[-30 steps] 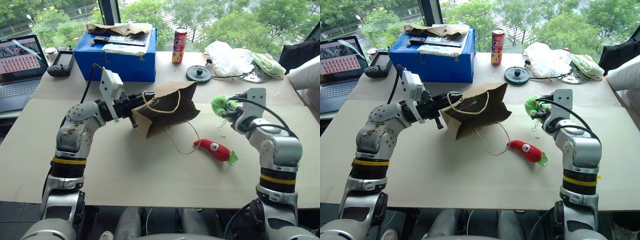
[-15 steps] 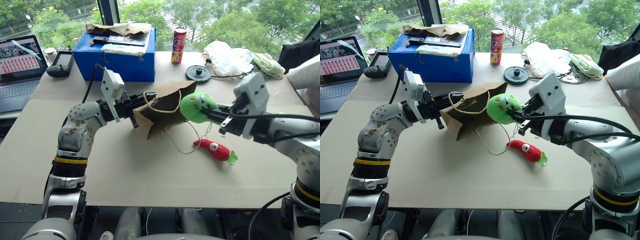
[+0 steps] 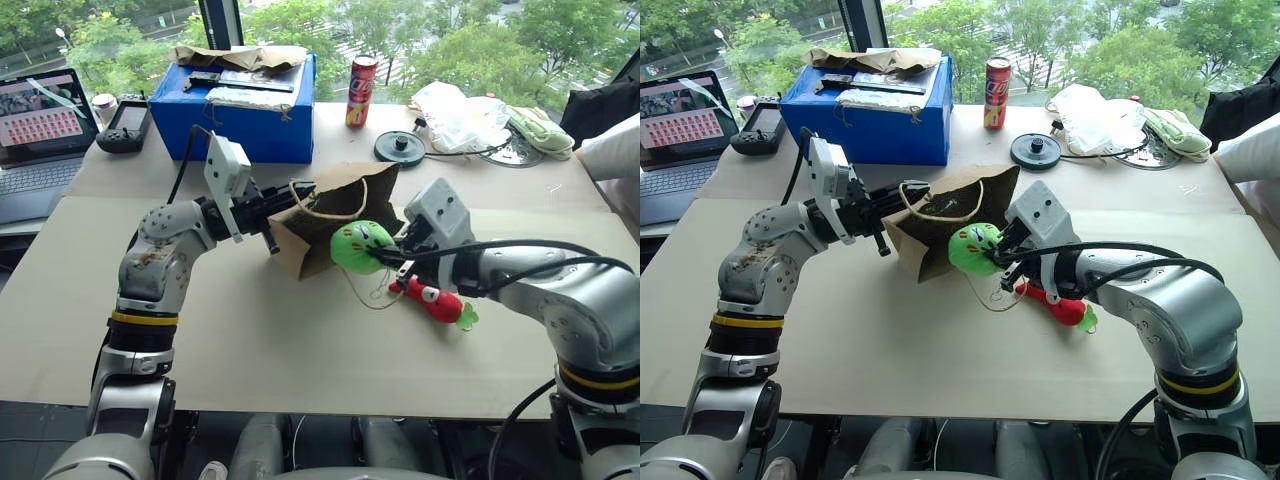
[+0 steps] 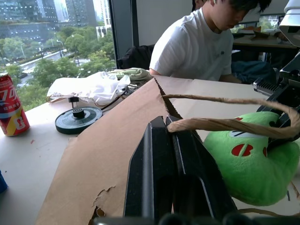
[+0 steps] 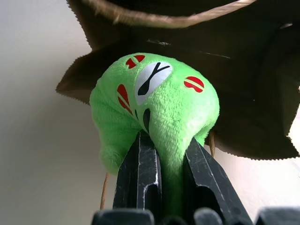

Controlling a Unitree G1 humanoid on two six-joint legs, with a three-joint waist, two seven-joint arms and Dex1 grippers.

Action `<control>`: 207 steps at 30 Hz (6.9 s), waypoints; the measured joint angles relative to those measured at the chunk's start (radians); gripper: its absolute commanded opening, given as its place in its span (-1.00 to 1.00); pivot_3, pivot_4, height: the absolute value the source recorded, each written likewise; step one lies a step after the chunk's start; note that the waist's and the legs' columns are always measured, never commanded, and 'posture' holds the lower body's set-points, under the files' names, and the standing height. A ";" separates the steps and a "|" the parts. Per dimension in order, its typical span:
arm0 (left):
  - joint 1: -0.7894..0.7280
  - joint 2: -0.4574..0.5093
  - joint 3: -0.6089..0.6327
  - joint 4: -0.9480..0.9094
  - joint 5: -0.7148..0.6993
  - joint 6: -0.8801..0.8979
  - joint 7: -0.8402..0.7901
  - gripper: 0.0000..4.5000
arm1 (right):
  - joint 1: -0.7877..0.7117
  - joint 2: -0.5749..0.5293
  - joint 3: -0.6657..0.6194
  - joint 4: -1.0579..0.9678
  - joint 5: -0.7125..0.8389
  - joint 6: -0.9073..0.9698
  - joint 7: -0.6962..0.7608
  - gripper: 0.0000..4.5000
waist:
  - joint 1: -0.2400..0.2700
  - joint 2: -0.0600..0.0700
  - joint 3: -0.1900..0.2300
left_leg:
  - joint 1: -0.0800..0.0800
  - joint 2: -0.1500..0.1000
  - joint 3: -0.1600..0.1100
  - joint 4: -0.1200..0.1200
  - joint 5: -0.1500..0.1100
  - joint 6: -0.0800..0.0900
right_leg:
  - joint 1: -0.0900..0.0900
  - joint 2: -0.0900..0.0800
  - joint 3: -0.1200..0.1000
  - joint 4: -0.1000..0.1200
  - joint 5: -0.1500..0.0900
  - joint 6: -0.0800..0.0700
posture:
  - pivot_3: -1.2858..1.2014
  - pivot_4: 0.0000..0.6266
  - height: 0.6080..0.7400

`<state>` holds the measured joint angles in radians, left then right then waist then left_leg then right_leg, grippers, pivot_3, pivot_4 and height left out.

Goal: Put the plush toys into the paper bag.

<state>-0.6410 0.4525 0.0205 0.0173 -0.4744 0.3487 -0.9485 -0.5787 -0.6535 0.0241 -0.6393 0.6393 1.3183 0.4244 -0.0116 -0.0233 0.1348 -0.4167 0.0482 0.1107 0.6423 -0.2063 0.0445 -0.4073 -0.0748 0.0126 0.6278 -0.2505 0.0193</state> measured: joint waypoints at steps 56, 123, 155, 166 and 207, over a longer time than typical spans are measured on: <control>0.016 0.014 -0.017 -0.003 0.001 0.006 -0.028 -1.00 | 0.167 -0.262 -0.119 0.016 -0.113 0.064 0.195 0.98 | 0.013 0.000 0.000 | -0.010 -0.001 0.001 0.000 0.000 0.001 | -0.011 0.000 0.001 0.001 0.000 0.000 | 0.03 -0.52 0.98; 0.000 0.020 -0.021 -0.001 0.001 0.006 -0.034 -1.00 | 0.039 -0.277 0.070 0.042 -0.203 -0.145 0.191 -0.99 | 0.004 0.000 0.000 | -0.007 0.000 0.001 0.003 0.000 0.000 | -0.009 0.003 0.003 0.004 0.000 0.000 | 0.03 -0.52 0.98; -0.011 0.000 -0.026 -0.020 0.001 0.030 -0.025 -1.00 | -0.218 0.268 0.280 0.336 -0.372 -0.113 -0.001 0.48 | 0.000 0.000 0.000 | -0.009 -0.001 0.002 0.003 0.001 -0.002 | -0.012 0.002 0.002 0.014 0.001 -0.001 | 0.03 -0.52 0.98; -0.009 0.001 -0.026 -0.017 0.001 0.029 -0.025 -1.00 | 0.017 0.110 0.196 0.075 -0.234 0.005 0.095 0.48 | -0.003 0.000 0.000 | -0.007 -0.001 0.001 0.003 0.001 -0.002 | -0.012 0.003 0.002 0.011 0.001 -0.001 | 0.03 -0.52 0.98; -0.088 -0.090 -0.038 0.139 0.016 -0.053 -0.040 -1.00 | 0.020 0.203 0.007 0.048 -0.300 -0.331 0.016 -0.98 | 0.002 0.000 0.000 | -0.007 -0.001 0.001 0.003 0.002 -0.003 | -0.012 0.003 0.003 0.011 0.000 -0.001 | 0.03 -0.52 0.98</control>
<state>-0.7292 0.3621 -0.0178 0.1559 -0.4588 0.2955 -0.9885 -0.5587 -0.4507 0.0306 -0.5908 0.3390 0.9878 0.4409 -0.0101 -0.0232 0.1343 -0.4239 0.0473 0.1117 0.6455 -0.2039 0.0413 -0.4195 -0.0714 0.0151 0.6387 -0.2501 0.0186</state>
